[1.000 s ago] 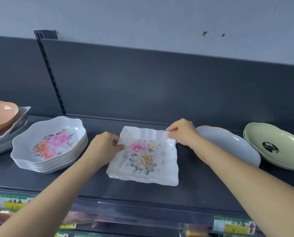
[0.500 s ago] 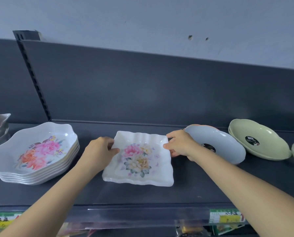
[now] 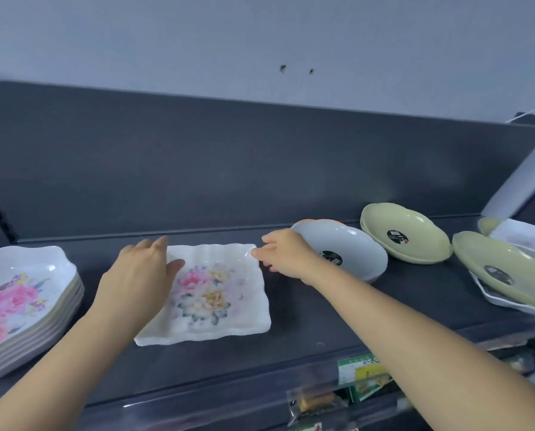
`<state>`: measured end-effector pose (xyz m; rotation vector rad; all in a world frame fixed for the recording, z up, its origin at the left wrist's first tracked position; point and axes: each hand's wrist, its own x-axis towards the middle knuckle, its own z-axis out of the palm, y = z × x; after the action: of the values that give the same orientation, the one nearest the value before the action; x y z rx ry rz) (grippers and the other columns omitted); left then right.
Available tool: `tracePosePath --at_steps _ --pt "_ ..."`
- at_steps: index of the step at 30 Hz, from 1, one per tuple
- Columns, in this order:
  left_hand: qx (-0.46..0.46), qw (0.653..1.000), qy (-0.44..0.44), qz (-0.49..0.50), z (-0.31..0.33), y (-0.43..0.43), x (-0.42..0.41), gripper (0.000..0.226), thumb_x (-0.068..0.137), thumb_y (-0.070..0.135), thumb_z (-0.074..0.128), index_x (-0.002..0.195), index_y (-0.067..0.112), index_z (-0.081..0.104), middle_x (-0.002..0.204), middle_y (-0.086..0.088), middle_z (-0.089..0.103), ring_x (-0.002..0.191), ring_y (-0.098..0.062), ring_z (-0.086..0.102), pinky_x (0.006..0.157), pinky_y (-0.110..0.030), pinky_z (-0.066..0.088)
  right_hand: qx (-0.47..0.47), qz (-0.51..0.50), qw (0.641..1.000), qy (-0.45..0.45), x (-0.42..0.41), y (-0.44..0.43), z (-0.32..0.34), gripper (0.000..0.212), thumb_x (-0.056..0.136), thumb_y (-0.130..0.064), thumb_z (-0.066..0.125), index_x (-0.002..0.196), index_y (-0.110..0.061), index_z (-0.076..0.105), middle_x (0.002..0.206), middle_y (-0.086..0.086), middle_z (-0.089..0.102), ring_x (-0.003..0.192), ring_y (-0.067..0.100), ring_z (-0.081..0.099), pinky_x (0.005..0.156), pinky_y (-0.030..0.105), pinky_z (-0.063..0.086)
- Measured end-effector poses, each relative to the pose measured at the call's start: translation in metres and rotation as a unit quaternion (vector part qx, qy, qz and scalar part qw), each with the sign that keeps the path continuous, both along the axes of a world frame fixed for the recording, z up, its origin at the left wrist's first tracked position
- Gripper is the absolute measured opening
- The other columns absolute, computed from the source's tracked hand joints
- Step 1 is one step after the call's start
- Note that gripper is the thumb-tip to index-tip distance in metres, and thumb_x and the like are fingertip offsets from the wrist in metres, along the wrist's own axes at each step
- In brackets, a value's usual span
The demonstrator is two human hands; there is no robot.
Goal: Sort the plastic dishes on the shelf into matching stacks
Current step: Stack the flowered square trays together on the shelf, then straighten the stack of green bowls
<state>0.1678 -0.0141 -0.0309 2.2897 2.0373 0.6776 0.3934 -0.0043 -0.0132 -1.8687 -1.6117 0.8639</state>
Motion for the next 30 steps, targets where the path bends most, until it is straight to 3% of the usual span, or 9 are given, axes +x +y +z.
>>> tracePosePath --at_steps 2,3,5,8,16,21,25,27,30 --pt "-0.007 1.000 -0.007 -0.029 0.017 -0.001 0.021 0.045 0.094 0.040 0.052 0.129 0.011 0.052 0.120 -0.007 0.061 0.111 -0.030 0.054 0.078 -0.044 0.052 0.020 0.005 1.000 -0.002 0.012 -0.005 0.015 0.056 0.087 -0.024 0.061 0.126 0.014 0.045 0.127 0.029 0.055 0.095 0.046 0.056 0.097 0.054 0.046" --pt "-0.016 0.999 -0.009 -0.040 0.024 0.000 0.032 0.052 0.094 0.043 0.050 0.137 0.015 0.047 0.128 -0.004 0.058 0.118 -0.028 0.052 0.082 -0.044 0.051 0.033 0.005 0.999 -0.001 0.021 -0.006 0.022 0.054 0.088 -0.025 0.061 0.128 0.008 0.048 0.127 0.025 0.059 0.085 0.036 0.056 0.094 0.047 0.049" --pt "-0.029 0.997 -0.005 -0.064 0.036 0.003 0.056 0.057 0.093 0.048 0.048 0.143 0.021 0.040 0.133 0.001 0.056 0.121 -0.024 0.051 0.084 -0.042 0.051 0.052 -0.001 0.999 -0.016 0.043 -0.011 0.037 0.050 0.088 -0.028 0.062 0.133 -0.008 0.054 0.126 0.005 0.065 0.089 0.018 0.056 0.087 0.030 0.047" --pt "-0.045 0.993 0.000 -0.106 0.045 0.012 0.095 0.058 0.092 0.049 0.050 0.144 0.024 0.039 0.137 0.003 0.053 0.125 -0.022 0.049 0.090 -0.041 0.049 0.065 -0.026 0.995 -0.064 0.083 -0.024 0.057 0.045 0.088 -0.028 0.062 0.131 -0.015 0.057 0.122 -0.004 0.066 0.110 0.014 0.058 0.089 0.026 0.043" --pt "-0.093 0.963 -0.099 -0.233 0.062 0.032 0.215 0.050 0.089 0.045 0.059 0.133 0.024 0.053 0.128 0.008 0.061 0.119 -0.015 0.056 0.101 -0.038 0.045 0.101 -0.131 0.979 -0.120 0.216 -0.048 0.094 0.040 0.087 -0.024 0.064 0.119 -0.001 0.063 0.119 0.012 0.068 0.113 0.027 0.061 0.100 0.039 0.047" --pt "-0.131 0.930 -0.163 -0.302 0.069 0.028 0.307 0.041 0.090 0.039 0.059 0.125 0.016 0.061 0.111 0.005 0.067 0.104 -0.010 0.059 0.088 -0.022 0.042 0.093 -0.188 0.969 -0.133 0.303 -0.059 0.097 0.036 0.086 -0.024 0.067 0.114 -0.001 0.066 0.119 0.013 0.068 0.112 0.029 0.062 0.099 0.040 0.047" --pt "-0.200 0.895 -0.207 -0.341 0.060 0.023 0.381 0.042 0.092 0.038 0.057 0.127 0.014 0.060 0.108 0.006 0.066 0.097 -0.006 0.060 0.081 -0.016 0.044 0.069 -0.242 0.959 -0.127 0.365 -0.074 0.086 0.040 0.088 -0.027 0.065 0.123 -0.007 0.062 0.121 0.007 0.066 0.105 0.022 0.062 0.087 0.028 0.045" --pt "-0.236 0.884 -0.212 -0.342 0.051 0.023 0.412 0.049 0.092 0.040 0.056 0.132 0.013 0.055 0.116 0.001 0.065 0.105 -0.016 0.062 0.091 -0.026 0.048 0.057 -0.267 0.953 -0.128 0.394 -0.083 0.076 0.037 0.087 -0.025 0.064 0.118 -0.006 0.065 0.119 0.008 0.068 0.105 0.024 0.064 0.086 0.030 0.048" --pt "-0.286 0.879 -0.206 -0.322 0.036 0.028 0.446 0.059 0.091 0.045 0.056 0.138 0.011 0.047 0.124 -0.001 0.060 0.111 -0.024 0.061 0.100 -0.038 0.047 0.019 -0.302 0.939 -0.163 0.432 -0.094 0.058 0.040 0.087 -0.029 0.065 0.113 0.000 0.065 0.119 0.012 0.068 0.111 0.027 0.061 0.096 0.036 0.047"
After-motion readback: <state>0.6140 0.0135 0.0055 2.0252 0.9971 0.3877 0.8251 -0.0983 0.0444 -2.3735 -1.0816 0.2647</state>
